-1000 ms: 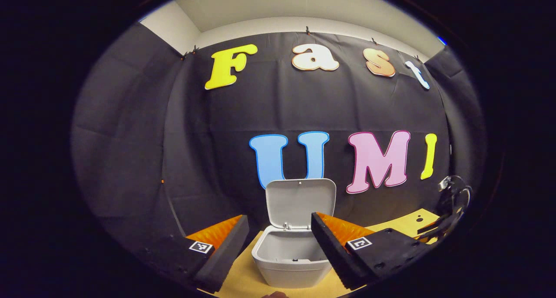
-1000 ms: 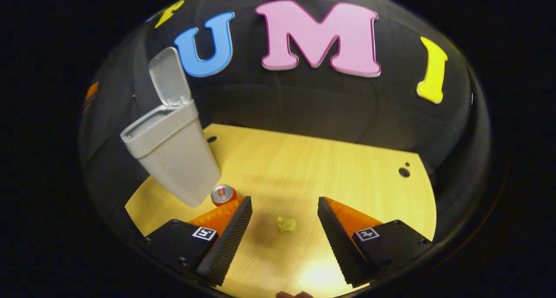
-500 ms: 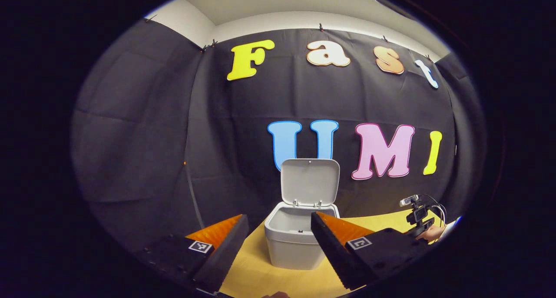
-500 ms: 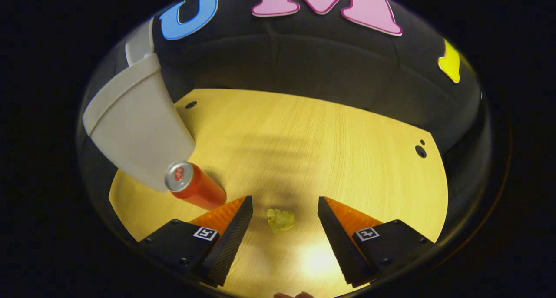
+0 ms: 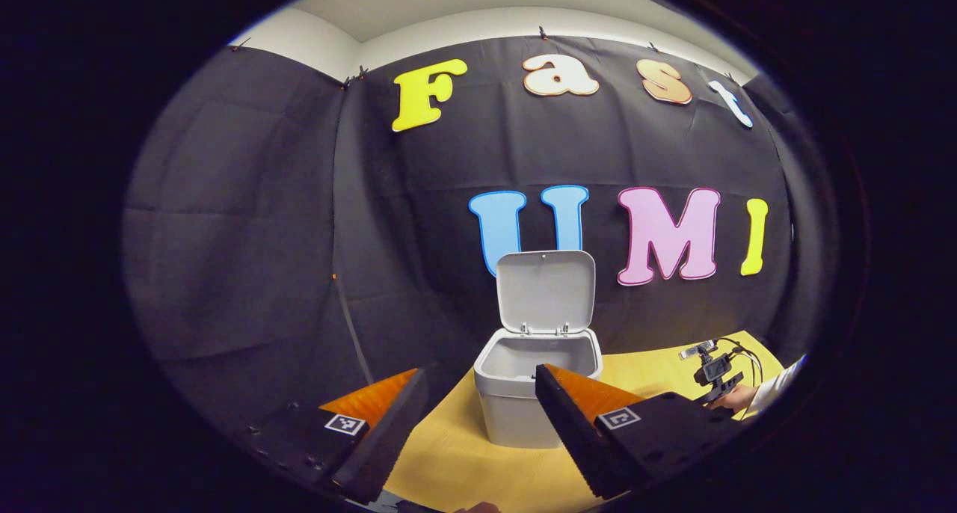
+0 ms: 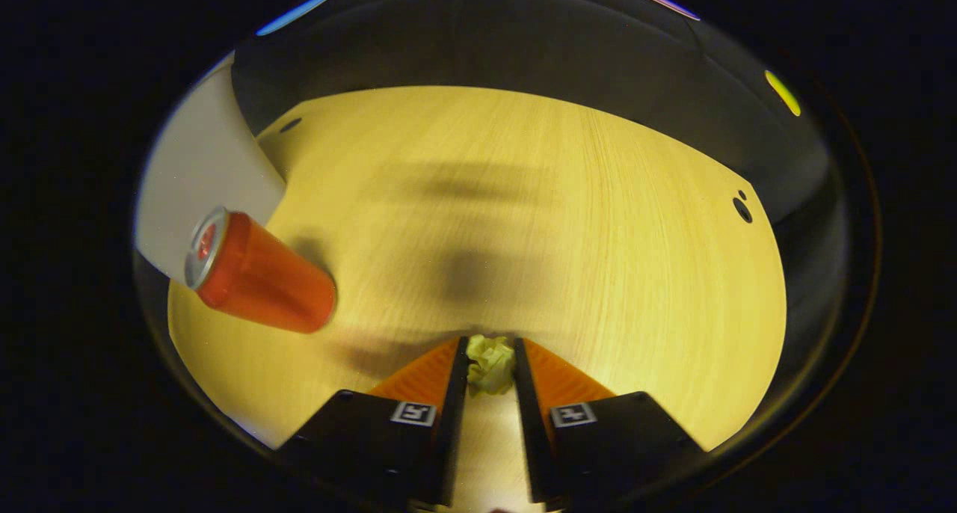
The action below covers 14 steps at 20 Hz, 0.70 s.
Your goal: Press the lid of the desktop garbage bin to open it, pick up the crumpled paper on the desktop and throw it into the bin, then pick up the pop can on the desktop and drop it into the bin, and finally close the garbage bin lid.
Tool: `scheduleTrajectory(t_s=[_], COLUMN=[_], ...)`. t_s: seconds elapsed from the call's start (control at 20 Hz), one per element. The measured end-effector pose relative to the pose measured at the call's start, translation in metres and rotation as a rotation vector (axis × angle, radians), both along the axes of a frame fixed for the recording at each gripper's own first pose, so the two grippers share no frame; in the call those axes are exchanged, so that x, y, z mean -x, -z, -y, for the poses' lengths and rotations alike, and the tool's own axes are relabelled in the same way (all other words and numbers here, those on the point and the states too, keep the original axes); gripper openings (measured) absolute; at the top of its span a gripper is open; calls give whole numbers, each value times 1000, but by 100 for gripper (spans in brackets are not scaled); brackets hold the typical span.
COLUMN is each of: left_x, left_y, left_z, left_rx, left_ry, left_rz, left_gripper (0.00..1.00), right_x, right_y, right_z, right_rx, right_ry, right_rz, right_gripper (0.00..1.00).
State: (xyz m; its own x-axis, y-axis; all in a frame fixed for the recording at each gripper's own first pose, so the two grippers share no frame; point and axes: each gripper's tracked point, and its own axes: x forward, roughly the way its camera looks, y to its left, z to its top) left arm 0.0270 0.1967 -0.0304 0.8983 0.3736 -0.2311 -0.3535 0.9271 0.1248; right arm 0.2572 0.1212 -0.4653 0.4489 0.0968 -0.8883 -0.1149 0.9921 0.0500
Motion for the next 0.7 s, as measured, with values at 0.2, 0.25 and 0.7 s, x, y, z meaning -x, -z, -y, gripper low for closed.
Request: scheduleTrajectory(t_s=[0.2,0.25,0.7], left_x=[-4,-5,-13], left_y=[2,5,11], left_z=[5,5,10], left_rx=[8,19,61], left_ry=[23,25,49], left_rz=[5,4,12], left_gripper=[97,97,97], right_x=[-18,-22,-45], right_y=[-57,-81,-310], right_z=[-12,-22,-116], right_rx=[-79,-117,-348], right_ry=[-43,-53,-249], right_rz=[169,222,669], right_gripper=[36,36,35])
